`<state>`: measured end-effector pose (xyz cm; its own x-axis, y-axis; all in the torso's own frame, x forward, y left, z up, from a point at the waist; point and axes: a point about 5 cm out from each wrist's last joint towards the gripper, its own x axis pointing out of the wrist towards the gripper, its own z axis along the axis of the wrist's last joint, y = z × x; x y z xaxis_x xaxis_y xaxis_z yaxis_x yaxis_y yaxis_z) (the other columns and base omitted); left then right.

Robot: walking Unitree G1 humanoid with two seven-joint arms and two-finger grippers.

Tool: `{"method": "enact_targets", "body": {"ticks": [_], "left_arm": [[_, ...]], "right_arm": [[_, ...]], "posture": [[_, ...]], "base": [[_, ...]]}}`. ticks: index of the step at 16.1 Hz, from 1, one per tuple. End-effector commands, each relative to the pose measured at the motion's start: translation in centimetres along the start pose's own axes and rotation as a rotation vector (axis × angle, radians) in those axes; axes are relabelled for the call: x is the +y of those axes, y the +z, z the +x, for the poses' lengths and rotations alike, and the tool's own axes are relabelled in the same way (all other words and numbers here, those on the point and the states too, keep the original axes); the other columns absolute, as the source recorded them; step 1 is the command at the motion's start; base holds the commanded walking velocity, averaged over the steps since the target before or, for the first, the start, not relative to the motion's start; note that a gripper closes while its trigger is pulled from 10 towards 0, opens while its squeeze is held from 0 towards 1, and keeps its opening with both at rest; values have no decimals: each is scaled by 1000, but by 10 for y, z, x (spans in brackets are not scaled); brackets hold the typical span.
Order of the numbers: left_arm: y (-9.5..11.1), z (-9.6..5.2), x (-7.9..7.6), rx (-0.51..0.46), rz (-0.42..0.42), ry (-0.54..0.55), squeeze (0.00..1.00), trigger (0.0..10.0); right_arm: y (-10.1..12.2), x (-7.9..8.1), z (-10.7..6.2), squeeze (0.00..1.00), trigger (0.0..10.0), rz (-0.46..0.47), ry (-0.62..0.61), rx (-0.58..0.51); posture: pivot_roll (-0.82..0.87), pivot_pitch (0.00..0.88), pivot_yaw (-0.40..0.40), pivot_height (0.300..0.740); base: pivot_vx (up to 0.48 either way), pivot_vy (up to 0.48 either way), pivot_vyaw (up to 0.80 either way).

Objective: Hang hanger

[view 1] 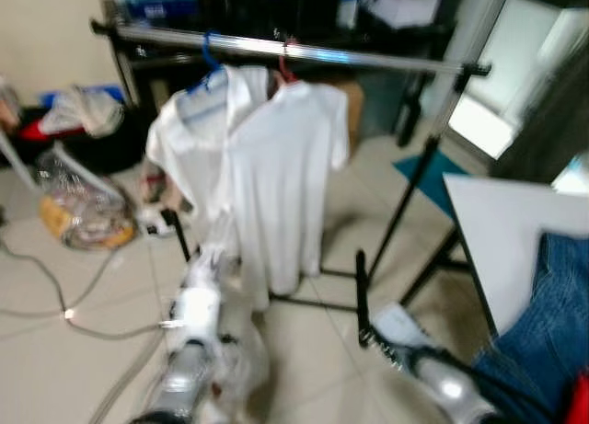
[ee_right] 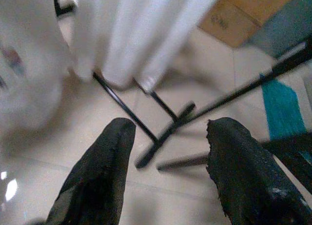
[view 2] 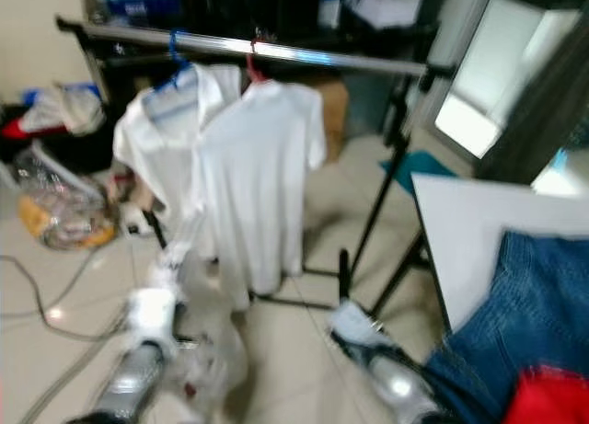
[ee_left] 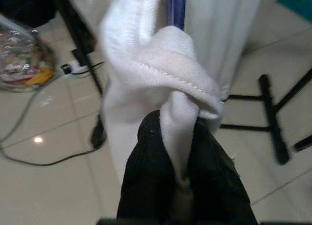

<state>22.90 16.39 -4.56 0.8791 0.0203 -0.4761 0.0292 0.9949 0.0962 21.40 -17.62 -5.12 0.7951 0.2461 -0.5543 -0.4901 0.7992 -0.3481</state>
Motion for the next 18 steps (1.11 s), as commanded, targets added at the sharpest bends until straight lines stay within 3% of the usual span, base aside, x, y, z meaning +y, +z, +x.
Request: {"method": "enact_targets", "body": {"ticks": [1, 8, 10, 14, 18], "left_arm": [[9, 3, 14, -40, 22, 25, 0, 10000], [18, 7, 17, -72, 71, 22, 0, 10000], [25, 10, 17, -93, 121, -18, 0, 10000], [21, 7, -12, -94, 159, -235, 0, 10000], [14, 2, -28, -77, 196, -348, 0, 10000]], "right_arm": [[16, 1, 7, 0, 10000, 17, -1, -66], [30, 1, 13, 0, 10000, 28, -8, -126], [35, 0, 15, 0, 10000, 30, -9, -145], [40, -2, 16, 0, 10000, 29, -12, -166], [41, -2, 16, 0, 10000, 31, -13, -172]], "posture": [[241, 0, -43, 740], [240, 0, -44, 740], [242, 0, -47, 740], [239, 0, -46, 740], [238, 0, -45, 740]], "base": [[390, 0, 0], [388, 0, 0], [285, 0, 0], [0, 0, 0], [0, 0, 0]]}}
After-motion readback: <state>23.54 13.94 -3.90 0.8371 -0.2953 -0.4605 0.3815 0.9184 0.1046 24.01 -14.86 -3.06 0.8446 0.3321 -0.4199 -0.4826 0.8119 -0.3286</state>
